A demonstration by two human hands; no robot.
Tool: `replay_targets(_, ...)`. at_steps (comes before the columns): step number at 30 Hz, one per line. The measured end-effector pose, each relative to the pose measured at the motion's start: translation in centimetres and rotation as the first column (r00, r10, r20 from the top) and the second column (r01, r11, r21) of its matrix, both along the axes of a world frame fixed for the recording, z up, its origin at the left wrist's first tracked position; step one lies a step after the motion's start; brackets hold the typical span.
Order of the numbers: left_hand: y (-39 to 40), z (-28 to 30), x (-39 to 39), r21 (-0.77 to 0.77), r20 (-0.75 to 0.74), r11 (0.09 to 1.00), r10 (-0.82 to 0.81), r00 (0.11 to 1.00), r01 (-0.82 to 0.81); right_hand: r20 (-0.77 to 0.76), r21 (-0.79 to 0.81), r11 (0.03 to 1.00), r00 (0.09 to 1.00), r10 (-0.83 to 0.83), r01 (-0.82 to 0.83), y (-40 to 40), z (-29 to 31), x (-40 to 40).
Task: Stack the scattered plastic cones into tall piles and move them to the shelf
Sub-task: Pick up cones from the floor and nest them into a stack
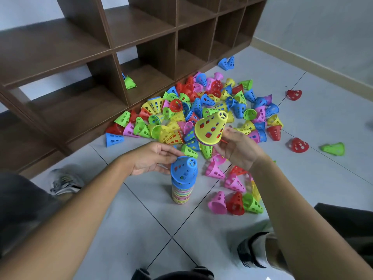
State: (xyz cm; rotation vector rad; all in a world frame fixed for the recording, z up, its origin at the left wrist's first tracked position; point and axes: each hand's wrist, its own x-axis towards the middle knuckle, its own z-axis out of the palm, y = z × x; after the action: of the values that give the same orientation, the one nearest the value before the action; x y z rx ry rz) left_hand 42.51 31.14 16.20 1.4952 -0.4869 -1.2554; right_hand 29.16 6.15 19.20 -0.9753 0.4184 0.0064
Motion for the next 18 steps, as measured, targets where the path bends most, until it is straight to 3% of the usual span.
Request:
replay_targets(3,0.2,-1.2,-0.3,0.049,-0.004,0.999,0.023,1.000,-0.023,0.013,-0.026,0.992,0.992,0.123,-0.122,0.5,0.7,-0.2)
replay_targets(9,0.6,-3.6,-0.8,0.072,-0.044,0.995,0.068,0.997,-0.065,-0.132,-0.134,0.925,0.931,0.340,-0.356,1.7,0.0,0.2)
replay_targets(18,0.7,-5.7,0.3,0.097,-0.013,0.987,0.129,0.992,-0.127,-0.308,-0.141,0.884,0.869,0.388,-0.445,3.1,-2.8,0.8)
